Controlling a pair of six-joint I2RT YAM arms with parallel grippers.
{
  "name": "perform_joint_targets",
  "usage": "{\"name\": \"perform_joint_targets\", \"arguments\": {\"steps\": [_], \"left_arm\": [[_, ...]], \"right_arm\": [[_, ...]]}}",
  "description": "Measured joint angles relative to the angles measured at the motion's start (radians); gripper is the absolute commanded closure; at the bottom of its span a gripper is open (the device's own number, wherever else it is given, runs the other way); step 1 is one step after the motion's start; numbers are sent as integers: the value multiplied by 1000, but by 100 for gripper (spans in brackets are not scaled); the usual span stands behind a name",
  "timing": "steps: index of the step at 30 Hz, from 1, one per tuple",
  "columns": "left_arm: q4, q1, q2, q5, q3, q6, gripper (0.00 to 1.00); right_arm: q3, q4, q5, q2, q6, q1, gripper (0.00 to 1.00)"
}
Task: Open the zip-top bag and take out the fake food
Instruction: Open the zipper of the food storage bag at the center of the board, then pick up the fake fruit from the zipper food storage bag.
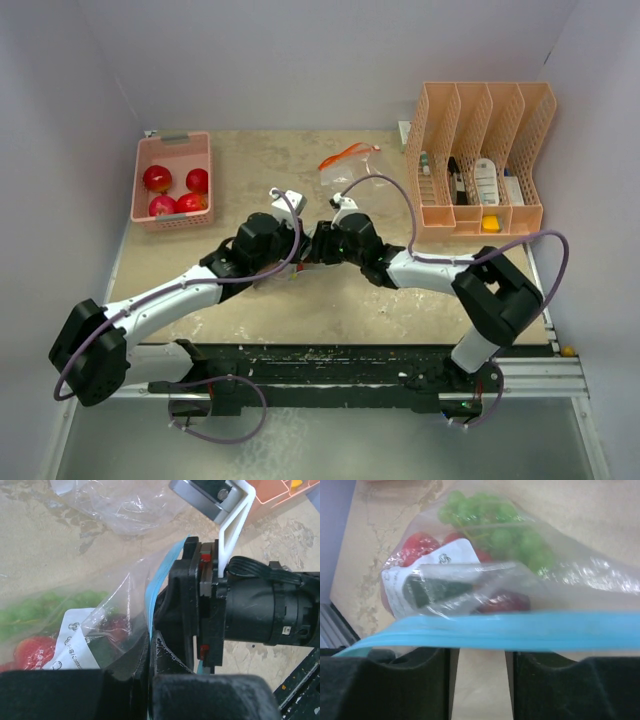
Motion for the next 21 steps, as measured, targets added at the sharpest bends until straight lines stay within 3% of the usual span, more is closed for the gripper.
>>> {"name": "perform_joint_targets", "arguments": {"steps": [3,15,16,21], "left_arm": [[-4,0,-5,-11,0,5,100],[-71,16,-19,-109,-6,27,100],[-76,16,-20,-116,-7,27,100],[-69,4,-31,-90,-8,25,100]], "right_arm": [[26,42,9,38,-13,14,40],[126,89,55,216,-37,39,28],[128,92,55,229,-38,40,30],[145,109,55,308,-47,51,62]]}}
